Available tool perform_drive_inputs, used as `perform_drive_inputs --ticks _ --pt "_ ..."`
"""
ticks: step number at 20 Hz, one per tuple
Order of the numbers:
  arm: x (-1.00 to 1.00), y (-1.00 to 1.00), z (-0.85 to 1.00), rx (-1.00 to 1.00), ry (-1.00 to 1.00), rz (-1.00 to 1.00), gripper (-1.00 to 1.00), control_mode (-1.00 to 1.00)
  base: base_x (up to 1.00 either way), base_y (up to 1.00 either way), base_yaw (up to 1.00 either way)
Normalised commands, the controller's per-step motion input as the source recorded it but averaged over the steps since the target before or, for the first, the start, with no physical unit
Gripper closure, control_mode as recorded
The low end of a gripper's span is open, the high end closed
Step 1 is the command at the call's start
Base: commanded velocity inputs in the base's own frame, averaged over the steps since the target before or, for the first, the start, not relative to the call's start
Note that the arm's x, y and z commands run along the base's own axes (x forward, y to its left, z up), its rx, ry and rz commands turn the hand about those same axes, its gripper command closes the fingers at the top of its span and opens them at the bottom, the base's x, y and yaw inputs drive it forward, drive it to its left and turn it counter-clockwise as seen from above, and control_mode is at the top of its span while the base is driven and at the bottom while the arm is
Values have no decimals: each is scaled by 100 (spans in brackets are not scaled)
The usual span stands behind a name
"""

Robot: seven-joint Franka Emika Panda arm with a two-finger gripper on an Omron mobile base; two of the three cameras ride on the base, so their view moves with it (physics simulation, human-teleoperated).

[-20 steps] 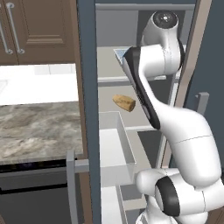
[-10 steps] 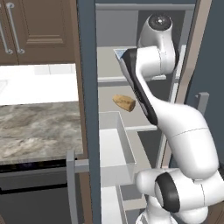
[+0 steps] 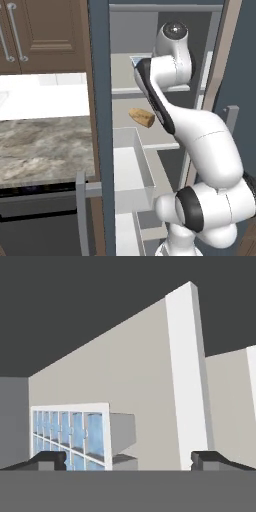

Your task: Open the freezer door, pick up the ice cube tray from the freezer, and place it on the dining counter.

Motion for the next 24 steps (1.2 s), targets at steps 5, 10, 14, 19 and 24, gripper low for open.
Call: perform_drive_inputs --ticks 5,10,14,19,24 --pt "43 0 0 0 0 0 -100 -100 0 0 0" --pt "31 0 0 0 0 0 -100 -100 0 0 0" --pt "34 0 0 0 0 0 -100 -100 0 0 0" --pt "26 0 0 0 0 0 -100 -100 0 0 0" --pt "0 1 0 -2 -1 0 -100 -100 0 0 0"
